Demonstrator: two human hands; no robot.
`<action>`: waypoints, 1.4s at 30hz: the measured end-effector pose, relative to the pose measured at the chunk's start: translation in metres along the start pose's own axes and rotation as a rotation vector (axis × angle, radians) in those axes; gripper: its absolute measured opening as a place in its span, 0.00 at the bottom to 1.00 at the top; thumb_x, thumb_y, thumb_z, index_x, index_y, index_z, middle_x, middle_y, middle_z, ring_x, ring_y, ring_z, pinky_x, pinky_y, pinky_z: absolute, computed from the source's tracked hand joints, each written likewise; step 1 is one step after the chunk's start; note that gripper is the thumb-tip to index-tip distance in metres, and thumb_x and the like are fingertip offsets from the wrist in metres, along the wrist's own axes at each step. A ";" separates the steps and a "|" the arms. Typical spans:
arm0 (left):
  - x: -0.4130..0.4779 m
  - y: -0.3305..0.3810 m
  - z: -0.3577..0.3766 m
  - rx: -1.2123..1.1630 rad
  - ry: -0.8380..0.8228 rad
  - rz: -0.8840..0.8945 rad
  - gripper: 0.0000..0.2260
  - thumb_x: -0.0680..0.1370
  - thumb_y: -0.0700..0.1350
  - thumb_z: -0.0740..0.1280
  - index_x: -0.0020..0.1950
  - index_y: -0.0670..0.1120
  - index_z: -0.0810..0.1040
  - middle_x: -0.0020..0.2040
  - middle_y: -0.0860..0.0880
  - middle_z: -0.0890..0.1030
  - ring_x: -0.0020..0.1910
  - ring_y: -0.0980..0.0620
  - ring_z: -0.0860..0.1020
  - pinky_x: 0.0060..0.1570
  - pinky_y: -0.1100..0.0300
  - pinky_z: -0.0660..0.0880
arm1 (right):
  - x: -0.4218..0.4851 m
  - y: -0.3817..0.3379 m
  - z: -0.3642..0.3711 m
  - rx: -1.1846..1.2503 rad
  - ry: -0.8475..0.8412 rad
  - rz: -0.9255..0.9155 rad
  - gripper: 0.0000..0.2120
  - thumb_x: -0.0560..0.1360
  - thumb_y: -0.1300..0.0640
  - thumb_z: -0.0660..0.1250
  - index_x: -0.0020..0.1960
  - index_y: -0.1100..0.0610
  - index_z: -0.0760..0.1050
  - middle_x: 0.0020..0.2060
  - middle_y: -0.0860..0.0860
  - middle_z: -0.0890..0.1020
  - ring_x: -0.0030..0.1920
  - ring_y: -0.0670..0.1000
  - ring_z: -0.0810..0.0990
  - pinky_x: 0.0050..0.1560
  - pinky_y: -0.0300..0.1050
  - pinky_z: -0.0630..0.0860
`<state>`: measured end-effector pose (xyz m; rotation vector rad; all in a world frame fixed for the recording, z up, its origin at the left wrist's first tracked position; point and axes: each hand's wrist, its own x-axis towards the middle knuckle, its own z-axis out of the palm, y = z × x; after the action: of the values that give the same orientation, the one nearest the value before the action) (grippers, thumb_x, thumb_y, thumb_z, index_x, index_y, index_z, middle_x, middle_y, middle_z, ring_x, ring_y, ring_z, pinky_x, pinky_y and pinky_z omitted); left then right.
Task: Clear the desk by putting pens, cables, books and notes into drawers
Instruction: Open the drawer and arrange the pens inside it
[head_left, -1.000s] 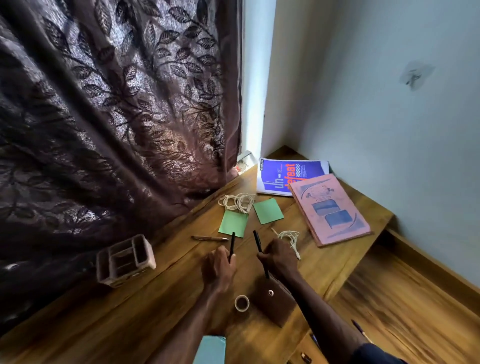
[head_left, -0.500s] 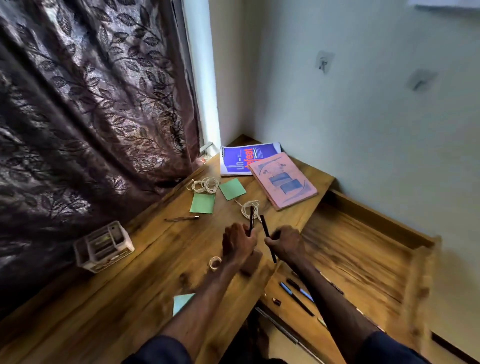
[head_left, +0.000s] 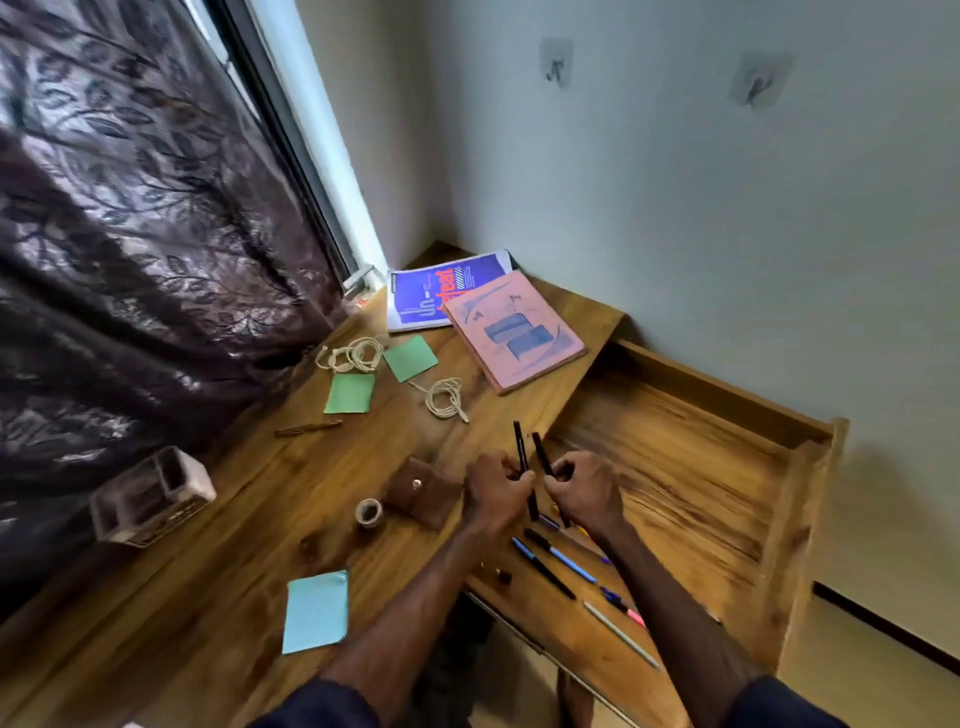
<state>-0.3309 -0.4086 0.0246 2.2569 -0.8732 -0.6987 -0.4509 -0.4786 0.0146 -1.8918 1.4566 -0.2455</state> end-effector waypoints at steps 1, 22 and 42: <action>-0.002 0.003 0.013 -0.014 -0.031 -0.034 0.09 0.72 0.49 0.76 0.45 0.44 0.85 0.42 0.47 0.86 0.43 0.51 0.84 0.42 0.60 0.77 | 0.002 0.015 -0.005 -0.001 -0.001 0.027 0.03 0.69 0.52 0.74 0.41 0.51 0.83 0.38 0.47 0.85 0.40 0.49 0.84 0.41 0.45 0.79; 0.083 -0.009 0.249 -0.121 -0.177 -0.684 0.14 0.74 0.46 0.75 0.51 0.36 0.82 0.45 0.46 0.85 0.38 0.53 0.84 0.30 0.62 0.79 | 0.062 0.202 0.001 -0.051 0.042 0.301 0.04 0.72 0.53 0.76 0.42 0.49 0.81 0.37 0.44 0.84 0.38 0.48 0.83 0.39 0.44 0.81; 0.082 -0.013 0.242 -0.168 -0.292 -0.564 0.10 0.75 0.50 0.74 0.40 0.46 0.78 0.29 0.53 0.84 0.35 0.57 0.85 0.39 0.59 0.83 | 0.036 0.255 -0.003 -0.244 -0.116 0.381 0.08 0.74 0.60 0.75 0.51 0.53 0.82 0.48 0.49 0.85 0.45 0.46 0.82 0.43 0.39 0.82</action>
<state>-0.4308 -0.5440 -0.1676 2.2869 -0.2683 -1.3257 -0.6349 -0.5372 -0.1562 -1.7321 1.7920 0.2276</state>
